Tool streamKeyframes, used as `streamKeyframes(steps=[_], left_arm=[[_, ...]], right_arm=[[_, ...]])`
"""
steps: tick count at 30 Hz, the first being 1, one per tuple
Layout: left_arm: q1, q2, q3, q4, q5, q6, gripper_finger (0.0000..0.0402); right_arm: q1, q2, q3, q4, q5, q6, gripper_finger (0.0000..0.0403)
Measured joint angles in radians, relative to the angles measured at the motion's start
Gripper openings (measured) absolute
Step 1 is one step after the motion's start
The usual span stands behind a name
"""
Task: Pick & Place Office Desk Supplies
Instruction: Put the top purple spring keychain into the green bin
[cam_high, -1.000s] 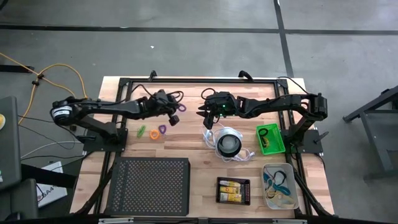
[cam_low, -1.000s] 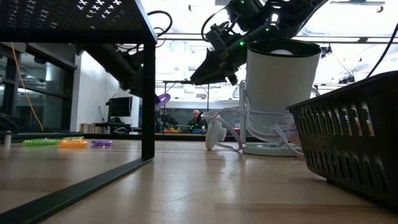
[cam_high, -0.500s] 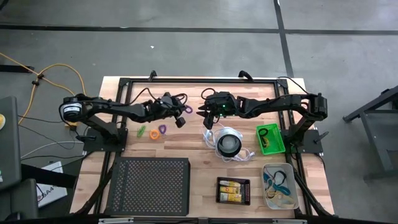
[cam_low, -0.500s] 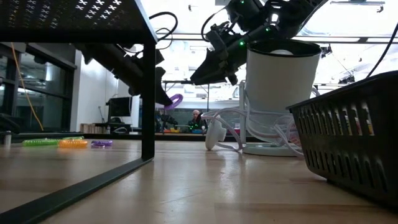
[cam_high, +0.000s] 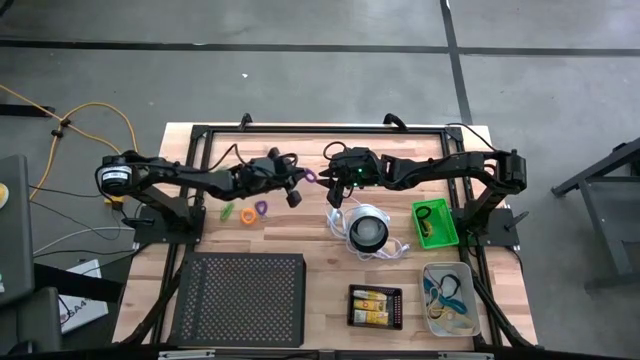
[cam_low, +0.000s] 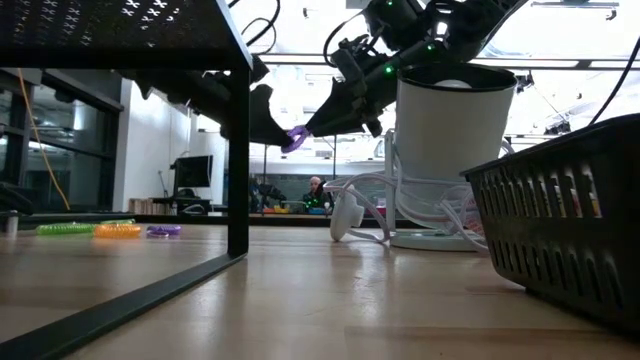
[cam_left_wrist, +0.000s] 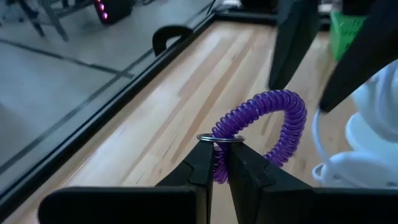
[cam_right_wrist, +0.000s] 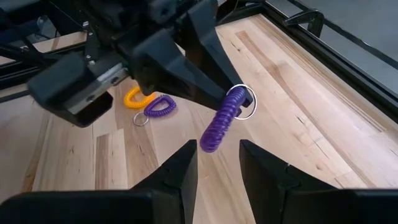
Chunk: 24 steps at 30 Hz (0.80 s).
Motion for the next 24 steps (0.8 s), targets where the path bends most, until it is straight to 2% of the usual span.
streamKeyframes(steps=[11,24], left_arm=[[-0.025,0.0,0.0,0.106,0.002,0.098,0.0026],[-0.025,0.0,0.0,0.106,0.001,0.143,0.0026]], right_arm=[[0.0,0.0,0.0,0.0,0.0,0.0,0.0107],[0.0,0.0,0.0,0.01,0.0,0.0,0.0107]])
